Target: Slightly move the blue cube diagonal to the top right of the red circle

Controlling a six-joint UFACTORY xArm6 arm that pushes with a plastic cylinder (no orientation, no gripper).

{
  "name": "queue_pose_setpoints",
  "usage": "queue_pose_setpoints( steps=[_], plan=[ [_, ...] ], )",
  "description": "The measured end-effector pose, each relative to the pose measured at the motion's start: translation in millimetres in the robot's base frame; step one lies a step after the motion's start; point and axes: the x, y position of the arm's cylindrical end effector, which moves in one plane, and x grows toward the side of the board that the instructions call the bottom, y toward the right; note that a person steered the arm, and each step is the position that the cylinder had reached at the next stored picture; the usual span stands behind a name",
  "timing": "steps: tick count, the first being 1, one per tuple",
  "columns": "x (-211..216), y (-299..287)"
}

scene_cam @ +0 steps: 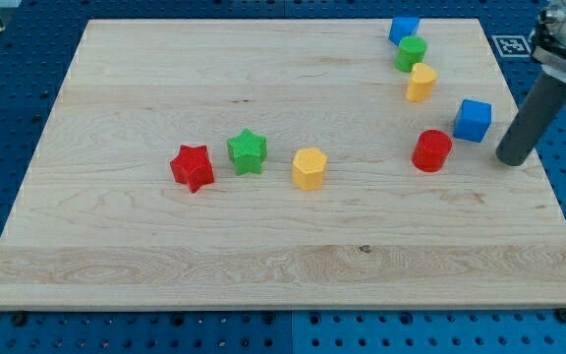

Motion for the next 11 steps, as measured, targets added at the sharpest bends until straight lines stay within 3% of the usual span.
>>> queue_pose_setpoints(
  steps=[3, 7, 11],
  plan=[
    [-5, 13],
    [-71, -2],
    [-68, 15]
  ],
)
